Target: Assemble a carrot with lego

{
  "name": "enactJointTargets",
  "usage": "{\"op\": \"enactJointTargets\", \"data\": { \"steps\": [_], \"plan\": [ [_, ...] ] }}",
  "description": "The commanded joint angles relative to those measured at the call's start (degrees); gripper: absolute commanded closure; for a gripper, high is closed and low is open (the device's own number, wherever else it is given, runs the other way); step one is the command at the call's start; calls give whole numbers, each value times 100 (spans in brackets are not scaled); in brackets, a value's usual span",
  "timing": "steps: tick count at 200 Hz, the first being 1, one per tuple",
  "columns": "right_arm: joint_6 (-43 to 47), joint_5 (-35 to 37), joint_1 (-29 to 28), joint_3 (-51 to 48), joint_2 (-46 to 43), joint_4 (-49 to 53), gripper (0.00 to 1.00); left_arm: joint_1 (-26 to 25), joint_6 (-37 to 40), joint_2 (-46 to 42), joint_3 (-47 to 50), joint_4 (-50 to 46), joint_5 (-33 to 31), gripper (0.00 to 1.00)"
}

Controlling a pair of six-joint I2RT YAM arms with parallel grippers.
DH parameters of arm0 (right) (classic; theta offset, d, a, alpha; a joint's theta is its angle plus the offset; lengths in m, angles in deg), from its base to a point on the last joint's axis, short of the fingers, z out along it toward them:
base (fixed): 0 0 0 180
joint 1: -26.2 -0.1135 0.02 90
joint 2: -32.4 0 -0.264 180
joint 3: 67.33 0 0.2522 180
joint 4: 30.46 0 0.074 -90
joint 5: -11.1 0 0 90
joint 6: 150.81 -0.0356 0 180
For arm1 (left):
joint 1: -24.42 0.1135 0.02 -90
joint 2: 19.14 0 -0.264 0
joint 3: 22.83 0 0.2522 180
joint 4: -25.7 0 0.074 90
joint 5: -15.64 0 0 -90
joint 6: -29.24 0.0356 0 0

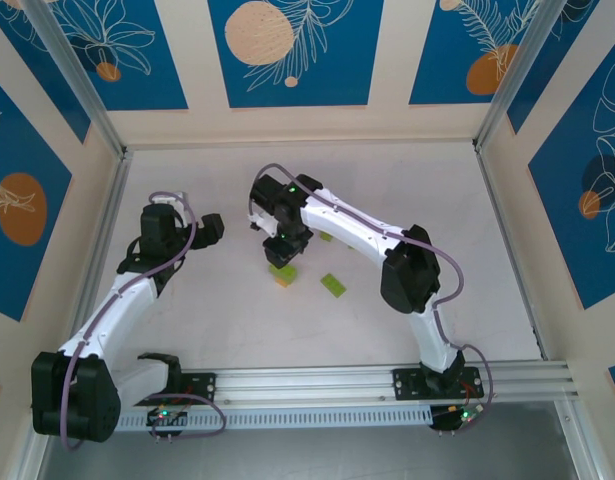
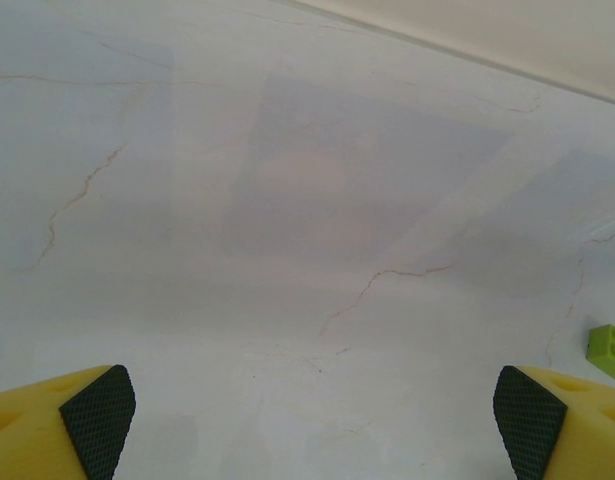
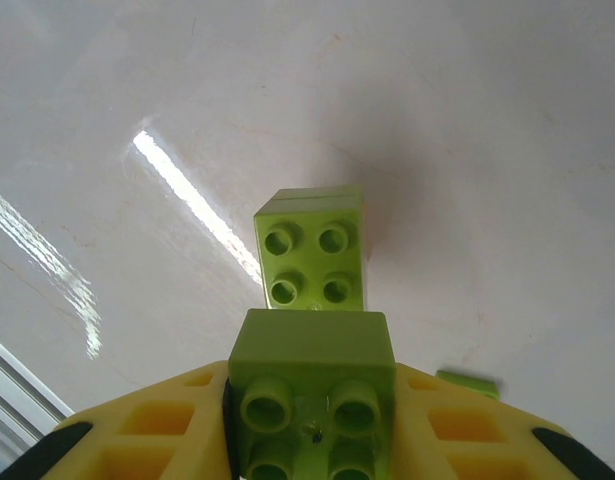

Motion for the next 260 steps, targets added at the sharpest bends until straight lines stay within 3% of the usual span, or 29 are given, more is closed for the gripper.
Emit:
{"op": "enactJointTargets", "data": {
  "steps": [1, 260],
  "plan": [
    [-17, -131, -43, 186, 156, 193, 64, -55, 90, -16, -90, 55, 127, 5],
    [107, -201, -98, -156, 451, 167, 65, -53, 91, 15, -64, 91, 126, 5]
  ]
}}
